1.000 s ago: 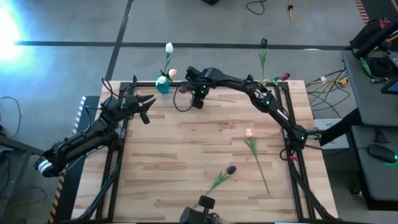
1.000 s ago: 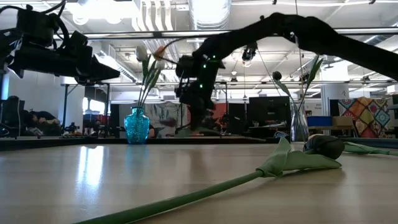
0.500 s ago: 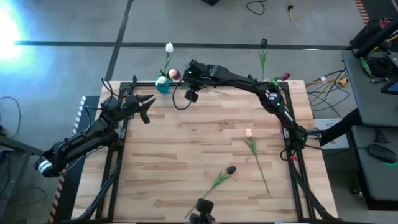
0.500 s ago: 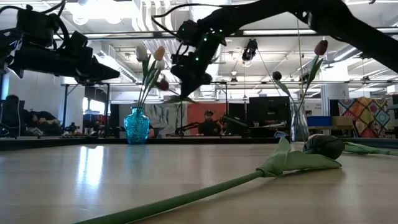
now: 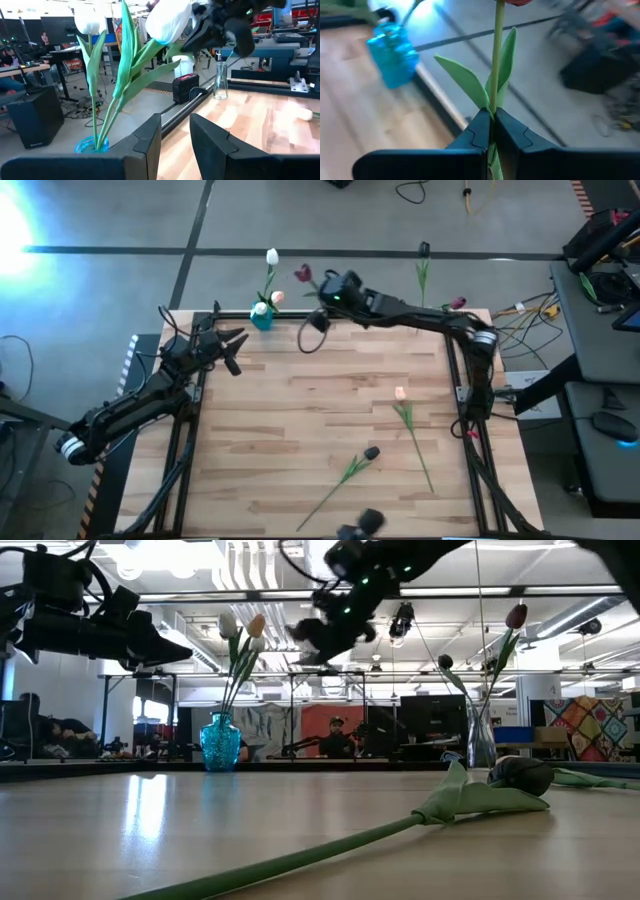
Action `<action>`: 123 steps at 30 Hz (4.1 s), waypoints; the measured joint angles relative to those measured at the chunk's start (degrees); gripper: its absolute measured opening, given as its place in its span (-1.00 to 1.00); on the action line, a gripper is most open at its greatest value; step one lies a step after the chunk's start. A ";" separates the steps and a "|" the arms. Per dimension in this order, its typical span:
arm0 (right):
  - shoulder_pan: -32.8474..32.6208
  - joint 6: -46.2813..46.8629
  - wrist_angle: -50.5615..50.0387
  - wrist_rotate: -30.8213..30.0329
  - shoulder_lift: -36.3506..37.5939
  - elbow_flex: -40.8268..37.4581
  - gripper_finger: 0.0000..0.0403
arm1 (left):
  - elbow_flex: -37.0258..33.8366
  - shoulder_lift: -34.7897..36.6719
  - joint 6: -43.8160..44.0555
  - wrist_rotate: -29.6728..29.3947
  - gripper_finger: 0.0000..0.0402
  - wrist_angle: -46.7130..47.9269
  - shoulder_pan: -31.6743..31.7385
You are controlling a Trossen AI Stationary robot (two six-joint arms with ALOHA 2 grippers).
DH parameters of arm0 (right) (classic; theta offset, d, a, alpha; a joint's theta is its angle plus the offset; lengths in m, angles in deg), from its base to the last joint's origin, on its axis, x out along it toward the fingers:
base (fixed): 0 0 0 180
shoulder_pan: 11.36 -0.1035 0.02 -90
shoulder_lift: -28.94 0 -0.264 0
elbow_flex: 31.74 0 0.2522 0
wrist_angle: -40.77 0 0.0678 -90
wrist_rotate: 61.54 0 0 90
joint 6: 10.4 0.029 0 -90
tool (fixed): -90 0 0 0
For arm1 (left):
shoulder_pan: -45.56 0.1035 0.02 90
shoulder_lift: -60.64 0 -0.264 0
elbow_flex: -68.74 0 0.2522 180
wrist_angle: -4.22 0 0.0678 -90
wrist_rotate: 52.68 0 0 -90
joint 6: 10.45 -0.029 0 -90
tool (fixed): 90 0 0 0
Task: Sort flowers into vase by color
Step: Put the dark red flower in the transparent vase, then put the orange flower into the blue vase
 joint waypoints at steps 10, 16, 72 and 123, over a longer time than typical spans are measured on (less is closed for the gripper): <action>-0.66 -0.44 18.66 -14.07 24.83 -25.20 -0.94 | 0.00 -0.09 -0.27 0.00 -0.57 -0.31 0.00; 2.19 -2.78 27.34 -17.73 37.55 -34.39 -0.94 | 0.00 -0.09 0.15 0.00 -0.57 -0.31 0.00; 14.60 1.25 43.42 -18.58 45.72 -53.02 -0.94 | 0.00 -0.22 0.13 0.07 -0.57 -0.20 0.00; 8.63 -0.02 29.86 -24.33 47.62 -54.47 -0.94 | 0.00 -0.26 0.65 0.13 -0.56 0.64 -0.02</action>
